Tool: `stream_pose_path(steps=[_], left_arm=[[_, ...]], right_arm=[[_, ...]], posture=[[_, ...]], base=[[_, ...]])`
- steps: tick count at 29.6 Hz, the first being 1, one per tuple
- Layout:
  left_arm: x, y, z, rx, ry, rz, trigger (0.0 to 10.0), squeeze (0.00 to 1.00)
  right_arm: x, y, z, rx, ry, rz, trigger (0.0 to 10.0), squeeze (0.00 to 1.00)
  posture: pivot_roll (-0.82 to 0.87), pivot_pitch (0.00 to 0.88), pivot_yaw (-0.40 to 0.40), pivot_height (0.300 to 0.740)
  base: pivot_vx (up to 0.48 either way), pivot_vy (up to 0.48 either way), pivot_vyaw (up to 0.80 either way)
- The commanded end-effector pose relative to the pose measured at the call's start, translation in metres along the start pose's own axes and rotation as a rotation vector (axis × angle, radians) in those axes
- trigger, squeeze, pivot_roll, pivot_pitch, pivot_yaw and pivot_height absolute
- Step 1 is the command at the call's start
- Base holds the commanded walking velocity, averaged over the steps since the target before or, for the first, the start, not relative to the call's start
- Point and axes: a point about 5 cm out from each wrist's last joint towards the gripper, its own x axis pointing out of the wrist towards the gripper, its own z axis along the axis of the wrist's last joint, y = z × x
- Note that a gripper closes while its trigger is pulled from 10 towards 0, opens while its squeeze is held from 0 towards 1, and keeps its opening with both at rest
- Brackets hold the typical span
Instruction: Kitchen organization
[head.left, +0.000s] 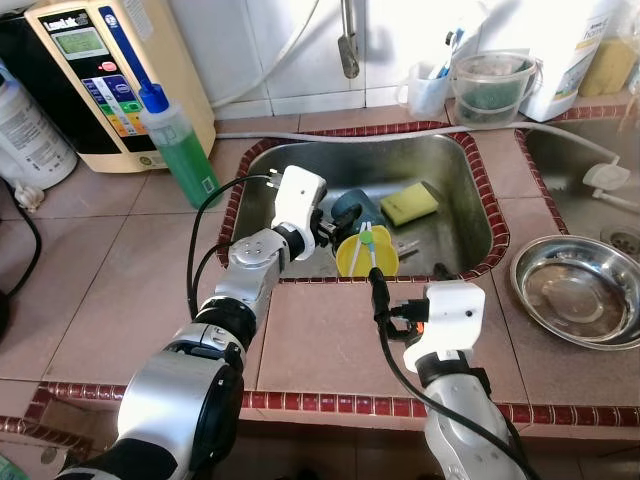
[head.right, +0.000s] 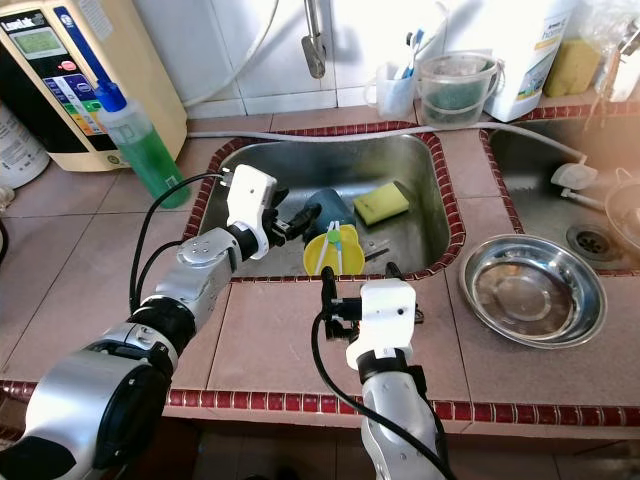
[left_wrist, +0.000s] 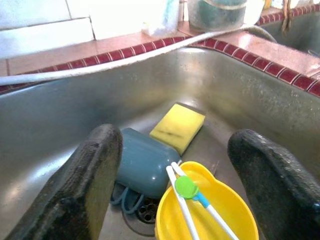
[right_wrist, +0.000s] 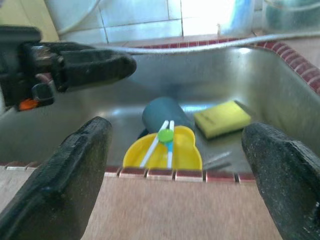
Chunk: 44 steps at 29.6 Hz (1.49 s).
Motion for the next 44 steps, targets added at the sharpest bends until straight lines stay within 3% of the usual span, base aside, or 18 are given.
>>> stream_pose_path(steps=[1,2,3,4,17,26,29,31,37,44], left_arm=[[-0.005,0.005,-0.001,0.003,-0.017,0.027,10.0,1.0],[-0.005,0.005,-0.001,0.003,-0.017,0.027,10.0,1.0],[-0.006,0.006,0.0,0.007,-0.045,0.041,10.0,0.42],[-0.008,0.008,0.002,0.002,-0.072,0.063,10.0,0.0],[-0.025,0.02,0.011,0.018,-0.179,0.223,10.0,0.0],[-0.052,0.023,0.006,0.031,-0.226,0.34,10.0,0.0],[-0.059,0.025,0.004,0.027,-0.219,0.358,10.0,0.0],[-0.068,0.026,-0.002,-0.026,-0.217,0.313,10.0,0.0],[-0.086,0.034,-0.012,-0.014,-0.177,0.409,10.0,0.0],[-0.1,0.034,-0.019,-0.031,-0.159,0.469,10.0,0.0]], right_arm=[[0.003,0.001,-0.001,0.011,-0.007,0.002,10.0,0.0],[0.003,0.001,-0.001,0.011,-0.007,0.002,10.0,0.0],[0.008,-0.003,0.0,0.0,-0.022,-0.01,10.0,0.0],[0.012,-0.006,0.001,-0.009,-0.029,-0.02,10.0,0.0],[0.033,-0.021,0.008,-0.068,-0.095,-0.061,10.0,0.0],[0.044,-0.03,0.013,-0.103,-0.132,-0.066,10.0,0.0],[0.046,-0.034,0.013,-0.116,-0.138,-0.073,10.0,0.0],[0.048,-0.037,0.012,-0.121,-0.137,-0.077,10.0,0.0],[0.05,-0.042,0.009,-0.123,-0.133,-0.081,10.0,0.0],[0.049,-0.045,0.002,-0.128,-0.118,-0.087,10.0,0.0]], posture=[[-0.29,0.044,0.159,0.74],[-0.29,0.044,0.159,0.74],[-0.28,0.035,0.152,0.74],[-0.28,0.028,0.147,0.74],[-0.25,0.0,0.112,0.74],[-0.23,0.0,0.081,0.74],[-0.22,0.0,0.074,0.74],[-0.22,0.0,0.066,0.74],[-0.2,0.0,0.048,0.74],[-0.17,0.0,0.03,0.74]], base=[[0.0,0.0,0.0],[0.0,0.0,0.0],[0.0,0.0,0.0],[0.0,0.0,0.0],[0.0,0.0,0.0],[0.0,0.0,0.0],[0.0,0.0,0.0],[0.0,0.0,0.0],[0.0,0.0,0.0],[0.0,0.0,0.0]])
